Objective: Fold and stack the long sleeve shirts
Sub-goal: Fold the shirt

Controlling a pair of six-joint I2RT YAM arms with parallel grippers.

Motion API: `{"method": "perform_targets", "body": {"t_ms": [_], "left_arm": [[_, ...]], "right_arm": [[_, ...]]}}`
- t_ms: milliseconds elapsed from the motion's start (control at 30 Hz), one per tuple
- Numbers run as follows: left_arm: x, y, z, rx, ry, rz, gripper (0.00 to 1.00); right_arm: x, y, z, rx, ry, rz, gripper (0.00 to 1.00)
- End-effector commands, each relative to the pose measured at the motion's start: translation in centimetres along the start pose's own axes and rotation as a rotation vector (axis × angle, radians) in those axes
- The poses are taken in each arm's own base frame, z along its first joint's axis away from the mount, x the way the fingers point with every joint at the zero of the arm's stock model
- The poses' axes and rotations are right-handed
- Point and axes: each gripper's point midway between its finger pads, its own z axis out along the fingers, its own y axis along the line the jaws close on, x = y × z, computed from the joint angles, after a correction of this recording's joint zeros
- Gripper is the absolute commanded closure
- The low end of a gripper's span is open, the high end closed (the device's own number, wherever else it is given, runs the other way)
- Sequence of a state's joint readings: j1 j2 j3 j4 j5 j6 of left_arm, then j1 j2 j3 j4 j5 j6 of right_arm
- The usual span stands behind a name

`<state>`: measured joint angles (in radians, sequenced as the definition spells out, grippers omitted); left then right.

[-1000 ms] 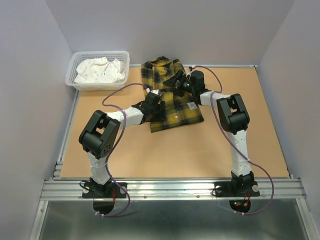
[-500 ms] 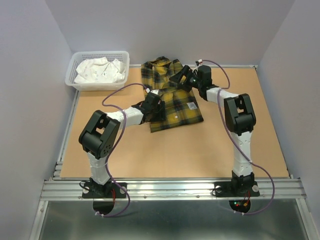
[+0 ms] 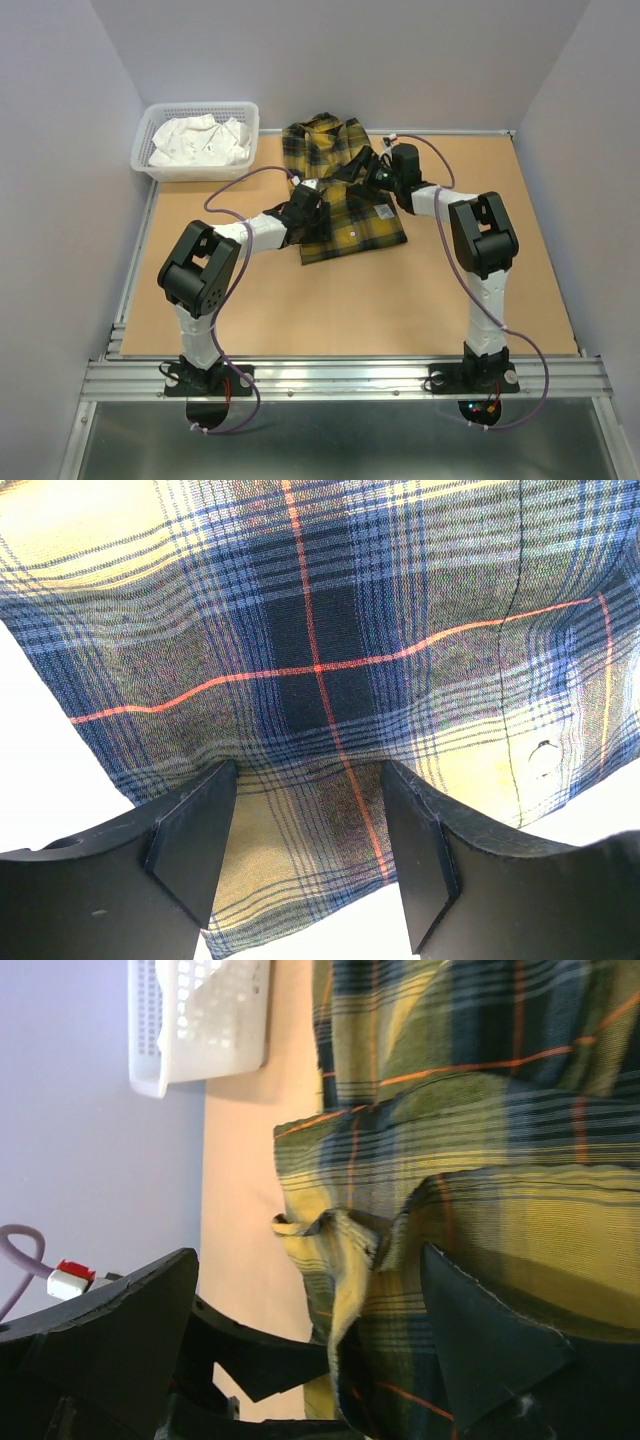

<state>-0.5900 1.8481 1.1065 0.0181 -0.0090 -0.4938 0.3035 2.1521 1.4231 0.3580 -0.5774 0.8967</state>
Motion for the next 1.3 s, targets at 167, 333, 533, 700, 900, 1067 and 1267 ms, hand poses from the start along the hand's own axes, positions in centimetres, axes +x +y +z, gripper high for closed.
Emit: {"method": "perform_targets", "body": {"t_ms": [167,333,533,700,900,1067,1267], "left_arm": [[1.7,2.4,-0.3,-0.089,0.051,0.025,0.28],[1.8,2.5,-0.3,-0.091,0.053,0.027,0.28],[2.1,2.7,-0.3,-0.094,0.058,0.029,0.28],[2.3,3.0,-0.5,-0.108,0.055,0.025,0.28],[2.7,3.3,-0.6,-0.117,0.062,0.016,0.28],[3.2,3.6,-0.7,-0.123,0.071,0.016,0.28],[3.0,3.5,-1.3,-0.116,0.066,0.014,0.28]], "right_arm": [[1.0,3.4,3.1,-0.132,0.041,0.001,0.03],[0.2,3.4,4.5,-0.140,0.024,0.008,0.04],[-1.1,3.3,5.8,-0.149,-0.002,-0.001,0.03],[-3.1,1.3,5.3,-0.104,-0.064,-0.007,0.04],[-4.7,-6.1,2.4,0.055,-0.155,0.024,0.04],[-4.8,-12.8,-0.8,0.177,-0.209,0.088,0.05],[-5.8,-14.1,-3.9,0.213,-0.246,0.088,0.05]]}}
